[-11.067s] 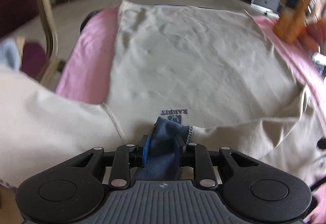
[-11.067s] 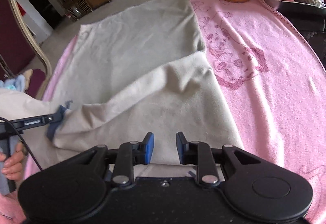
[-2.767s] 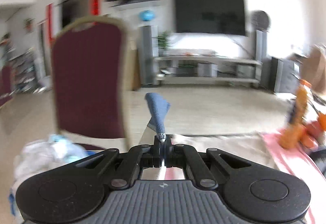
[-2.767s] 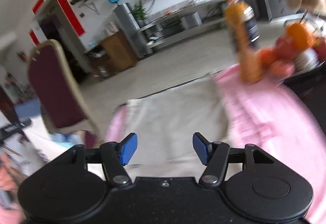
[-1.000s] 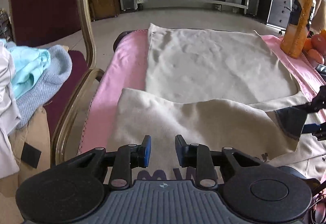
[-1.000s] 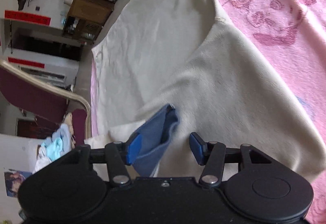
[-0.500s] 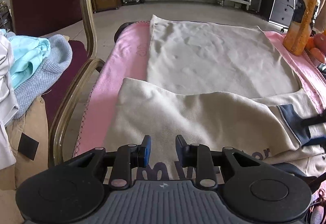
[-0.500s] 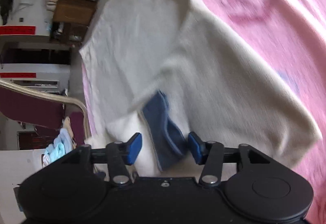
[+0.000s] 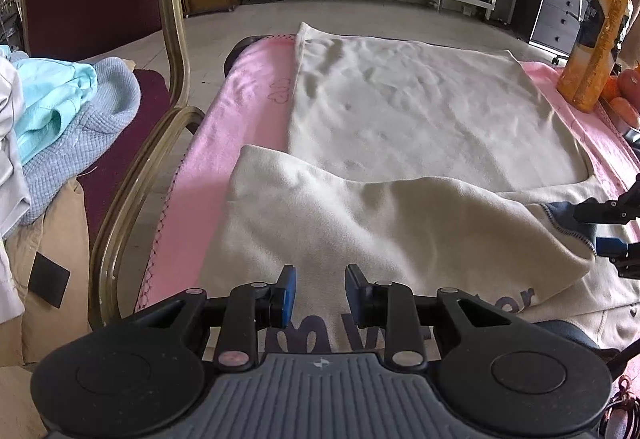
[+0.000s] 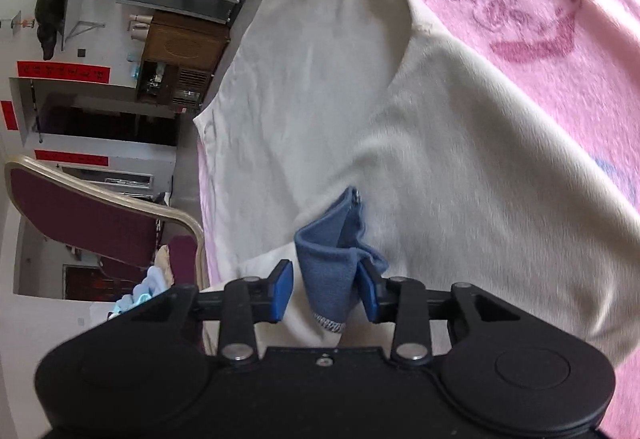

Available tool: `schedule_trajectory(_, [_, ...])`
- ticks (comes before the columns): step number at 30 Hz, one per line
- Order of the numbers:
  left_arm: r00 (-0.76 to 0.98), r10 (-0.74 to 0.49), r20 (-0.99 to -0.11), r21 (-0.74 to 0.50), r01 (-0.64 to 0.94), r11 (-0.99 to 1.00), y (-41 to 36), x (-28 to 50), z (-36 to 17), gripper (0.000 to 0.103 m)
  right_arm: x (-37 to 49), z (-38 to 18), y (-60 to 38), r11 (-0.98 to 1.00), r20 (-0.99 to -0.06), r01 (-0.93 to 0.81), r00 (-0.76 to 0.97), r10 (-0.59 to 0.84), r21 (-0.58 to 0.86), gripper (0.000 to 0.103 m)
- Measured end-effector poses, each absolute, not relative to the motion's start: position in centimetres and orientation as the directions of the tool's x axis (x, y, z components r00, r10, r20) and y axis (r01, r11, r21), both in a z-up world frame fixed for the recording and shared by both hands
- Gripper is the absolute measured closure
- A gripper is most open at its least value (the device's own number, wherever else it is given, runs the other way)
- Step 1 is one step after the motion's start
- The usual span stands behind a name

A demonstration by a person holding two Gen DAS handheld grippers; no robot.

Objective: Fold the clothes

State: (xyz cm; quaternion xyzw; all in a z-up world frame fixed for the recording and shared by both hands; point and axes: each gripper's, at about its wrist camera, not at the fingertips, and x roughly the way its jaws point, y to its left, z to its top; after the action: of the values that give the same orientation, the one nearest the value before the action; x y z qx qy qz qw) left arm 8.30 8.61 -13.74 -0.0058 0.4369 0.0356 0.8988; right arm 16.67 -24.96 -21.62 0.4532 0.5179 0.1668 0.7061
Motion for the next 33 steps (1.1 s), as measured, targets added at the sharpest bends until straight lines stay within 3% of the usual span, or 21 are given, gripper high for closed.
schedule_trajectory(2, [0.614, 0.065, -0.786, 0.026, -0.072, 0.997, 8.7, 8.3, -13.8, 0.075, 16.7, -21.5, -24.8, 0.574, -0.608, 0.219, 0.416, 0.676, 0.789, 0.089])
schedule_trajectory(4, [0.613, 0.070, -0.787, 0.024, -0.083, 0.996, 8.9, 8.3, -13.7, 0.075, 16.5, -20.8, -24.5, 0.655, -0.657, 0.176, 0.426, 0.622, 0.735, 0.097])
schedule_trajectory(9, [0.637, 0.111, -0.763, -0.004, -0.176, 0.984, 10.7, 7.6, -12.8, 0.073, 14.0, -15.8, -22.2, 0.864, -0.691, -0.083, 0.564, 0.451, 0.497, 0.097])
schedule_trajectory(13, [0.657, 0.163, -0.736, -0.034, -0.276, 0.961, 12.7, 6.5, -11.8, 0.071, 10.0, -11.4, -20.3, 0.937, -0.570, -0.250, 0.745, 0.346, 0.243, 0.097])
schedule_trajectory(16, [0.652, 0.180, -0.737, -0.045, -0.313, 0.949, 13.4, 6.2, -11.6, 0.072, 7.6, -9.5, -19.9, 0.960, -0.487, -0.268, 0.831, 0.271, 0.076, 0.097])
schedule_trajectory(22, [0.649, 0.165, -0.743, 0.001, -0.245, 0.969, 11.6, 6.6, -12.2, 0.072, 9.3, -10.5, -22.1, 0.981, -0.599, -0.154, 0.777, 0.193, 0.117, 0.098])
schedule_trajectory(26, [0.646, 0.155, -0.747, 0.023, -0.208, 0.978, 10.5, 7.4, -12.9, 0.081, 10.5, -11.7, -22.5, 0.986, -0.661, -0.103, 0.732, 0.163, 0.129, 0.098])
schedule_trajectory(29, [0.624, 0.168, -0.763, 0.068, -0.181, 0.981, 9.6, 8.7, -13.8, 0.081, 11.7, -13.8, -22.3, 0.990, -0.730, -0.070, 0.669, 0.138, 0.123, 0.097])
schedule_trajectory(33, [0.599, 0.176, -0.781, 0.094, -0.167, 0.982, 9.1, 9.9, -14.6, 0.082, 12.8, -15.6, -22.9, 0.993, -0.811, -0.014, 0.576, 0.105, 0.118, 0.076])
